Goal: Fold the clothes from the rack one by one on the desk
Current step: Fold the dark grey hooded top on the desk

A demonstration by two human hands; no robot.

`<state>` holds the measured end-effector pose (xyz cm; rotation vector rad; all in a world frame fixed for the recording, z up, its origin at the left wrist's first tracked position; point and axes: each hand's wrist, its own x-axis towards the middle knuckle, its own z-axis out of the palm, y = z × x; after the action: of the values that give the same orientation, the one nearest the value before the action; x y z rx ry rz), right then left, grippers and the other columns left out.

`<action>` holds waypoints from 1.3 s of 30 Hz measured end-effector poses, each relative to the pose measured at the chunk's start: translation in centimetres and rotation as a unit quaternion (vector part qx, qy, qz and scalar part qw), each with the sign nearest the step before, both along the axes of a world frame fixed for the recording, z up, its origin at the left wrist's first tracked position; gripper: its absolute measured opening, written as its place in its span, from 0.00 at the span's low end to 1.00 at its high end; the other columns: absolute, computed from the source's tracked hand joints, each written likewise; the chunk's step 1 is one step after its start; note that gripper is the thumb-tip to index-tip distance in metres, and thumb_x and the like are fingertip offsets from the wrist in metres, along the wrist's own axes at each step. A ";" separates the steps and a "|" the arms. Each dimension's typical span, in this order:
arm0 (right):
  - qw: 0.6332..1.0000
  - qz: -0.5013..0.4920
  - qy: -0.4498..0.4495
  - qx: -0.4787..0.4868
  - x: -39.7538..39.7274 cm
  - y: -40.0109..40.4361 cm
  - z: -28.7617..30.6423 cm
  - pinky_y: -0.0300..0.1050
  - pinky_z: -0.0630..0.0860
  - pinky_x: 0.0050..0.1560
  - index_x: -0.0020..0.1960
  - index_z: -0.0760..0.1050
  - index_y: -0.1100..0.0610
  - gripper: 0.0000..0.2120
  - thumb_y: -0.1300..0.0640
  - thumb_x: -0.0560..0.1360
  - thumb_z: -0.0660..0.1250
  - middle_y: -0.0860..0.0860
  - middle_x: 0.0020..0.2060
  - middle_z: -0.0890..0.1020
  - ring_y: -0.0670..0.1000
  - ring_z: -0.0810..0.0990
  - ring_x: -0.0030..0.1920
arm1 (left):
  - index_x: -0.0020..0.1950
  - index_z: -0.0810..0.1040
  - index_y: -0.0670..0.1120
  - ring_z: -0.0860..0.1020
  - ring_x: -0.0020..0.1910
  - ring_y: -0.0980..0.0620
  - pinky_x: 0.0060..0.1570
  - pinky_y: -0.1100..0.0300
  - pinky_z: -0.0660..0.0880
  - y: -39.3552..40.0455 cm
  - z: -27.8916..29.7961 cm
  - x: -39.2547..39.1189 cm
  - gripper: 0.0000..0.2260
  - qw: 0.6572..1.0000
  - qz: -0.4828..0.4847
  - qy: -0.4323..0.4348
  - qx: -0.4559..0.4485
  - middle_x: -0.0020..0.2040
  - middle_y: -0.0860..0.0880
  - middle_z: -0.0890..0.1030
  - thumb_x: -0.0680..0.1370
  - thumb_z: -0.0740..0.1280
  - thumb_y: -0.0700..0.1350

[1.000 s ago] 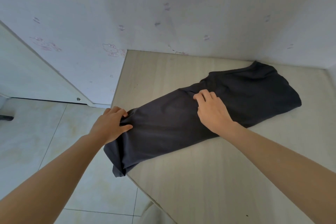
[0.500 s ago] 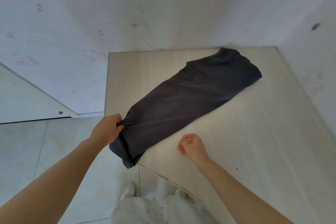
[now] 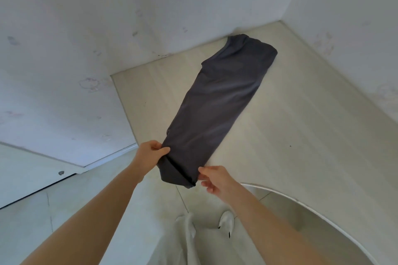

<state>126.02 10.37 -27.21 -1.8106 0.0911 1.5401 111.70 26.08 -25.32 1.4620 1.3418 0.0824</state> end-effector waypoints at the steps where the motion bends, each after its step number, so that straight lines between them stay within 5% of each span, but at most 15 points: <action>1: 1.000 0.004 0.000 -0.004 -0.6 -0.3 0.0 0.38 0.60 0.26 0.54 0.77 0.62 0.10 0.56 0.77 0.67 0.53 0.38 0.80 0.47 0.70 0.29 | 0.45 0.78 0.39 0.77 0.40 0.47 0.48 0.50 0.77 0.0 0.1 -0.1 0.07 0.999 0.003 -0.020 -0.027 0.40 0.44 0.80 0.76 0.70 0.44; 4: 1.000 -0.002 -0.013 0.009 -1.4 -0.7 -0.1 0.39 0.59 0.29 0.50 0.77 0.57 0.07 0.54 0.77 0.66 0.50 0.36 0.75 0.46 0.65 0.30 | 0.52 0.76 0.34 0.79 0.45 0.45 0.50 0.50 0.79 -0.1 0.1 -0.4 0.13 0.995 0.000 -0.050 -0.091 0.46 0.39 0.80 0.77 0.69 0.44; 8: 0.998 -0.020 -0.049 0.038 -2.1 -0.7 0.4 0.43 0.71 0.43 0.53 0.77 0.54 0.08 0.52 0.77 0.64 0.51 0.45 0.80 0.50 0.76 0.42 | 0.56 0.75 0.34 0.82 0.51 0.41 0.45 0.53 0.80 -0.2 0.4 -0.6 0.14 0.986 -0.032 -0.064 -0.151 0.53 0.39 0.81 0.79 0.68 0.45; 11: 0.991 -0.103 -0.066 0.052 -2.1 -1.3 0.6 0.45 0.75 0.43 0.48 0.73 0.56 0.04 0.56 0.77 0.62 0.53 0.44 0.77 0.51 0.76 0.43 | 0.53 0.74 0.35 0.82 0.50 0.41 0.45 0.53 0.80 -0.3 0.5 -0.7 0.12 0.981 -0.040 -0.073 -0.173 0.53 0.38 0.81 0.79 0.68 0.44; 14: 0.986 -0.137 -0.082 0.049 -1.9 -2.8 1.1 0.47 0.78 0.42 0.54 0.71 0.55 0.08 0.55 0.77 0.64 0.53 0.47 0.79 0.52 0.78 0.44 | 0.54 0.75 0.35 0.81 0.51 0.42 0.47 0.52 0.80 -0.7 0.4 -0.6 0.11 0.975 -0.050 -0.077 -0.203 0.54 0.39 0.81 0.78 0.68 0.42; 20: 0.993 -0.105 -0.035 0.039 -1.7 -6.0 1.3 0.54 0.79 0.57 0.60 0.75 0.51 0.13 0.49 0.76 0.67 0.50 0.53 0.83 0.53 0.82 0.54 | 0.53 0.74 0.39 0.81 0.54 0.41 0.50 0.52 0.80 -2.6 0.8 -0.3 0.07 0.961 -0.097 -0.049 -0.256 0.56 0.42 0.81 0.78 0.68 0.39; 24: 0.991 -0.082 -0.108 -0.007 -1.8 -7.7 1.4 0.54 0.79 0.58 0.58 0.78 0.61 0.14 0.53 0.76 0.68 0.55 0.49 0.84 0.55 0.83 0.50 | 0.50 0.74 0.39 0.82 0.51 0.44 0.47 0.54 0.81 -3.7 1.1 -0.2 0.05 0.964 -0.138 -0.021 -0.226 0.54 0.41 0.81 0.76 0.69 0.36; 27: 0.981 -0.040 -0.181 -0.060 -2.1 -8.6 2.2 0.48 0.77 0.54 0.60 0.71 0.58 0.18 0.49 0.76 0.68 0.53 0.53 0.79 0.53 0.79 0.52 | 0.48 0.72 0.40 0.81 0.50 0.45 0.45 0.56 0.82 -4.2 1.3 -0.1 0.08 0.971 -0.172 -0.003 -0.167 0.52 0.40 0.79 0.75 0.70 0.36; 30: 0.972 -0.054 -0.222 -0.050 -2.0 -9.0 3.3 0.43 0.72 0.48 0.63 0.64 0.52 0.21 0.49 0.76 0.69 0.52 0.53 0.75 0.51 0.76 0.50 | 0.56 0.69 0.41 0.81 0.51 0.44 0.46 0.53 0.82 -4.2 2.1 0.1 0.15 0.970 -0.189 -0.006 -0.150 0.53 0.43 0.80 0.74 0.72 0.39; 34: 0.973 -0.093 -0.213 -0.005 -0.7 -8.6 5.2 0.44 0.76 0.44 0.58 0.71 0.49 0.15 0.51 0.74 0.70 0.53 0.51 0.79 0.51 0.80 0.46 | 0.58 0.68 0.50 0.82 0.48 0.45 0.41 0.56 0.81 -3.4 4.1 1.1 0.17 0.963 -0.235 -0.015 -0.130 0.50 0.42 0.82 0.75 0.71 0.40; 39: 0.977 -0.099 -0.185 0.027 2.0 -7.7 7.5 0.48 0.74 0.41 0.47 0.80 0.46 0.04 0.51 0.72 0.71 0.58 0.47 0.84 0.54 0.80 0.41 | 0.51 0.80 0.46 0.79 0.39 0.50 0.34 0.63 0.77 -1.9 6.9 3.4 0.05 0.958 -0.274 -0.023 -0.074 0.41 0.44 0.81 0.78 0.67 0.39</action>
<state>128.03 2.72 -19.67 -1.9492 0.0493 1.0416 115.12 24.23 -18.41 1.6403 0.8449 -0.3357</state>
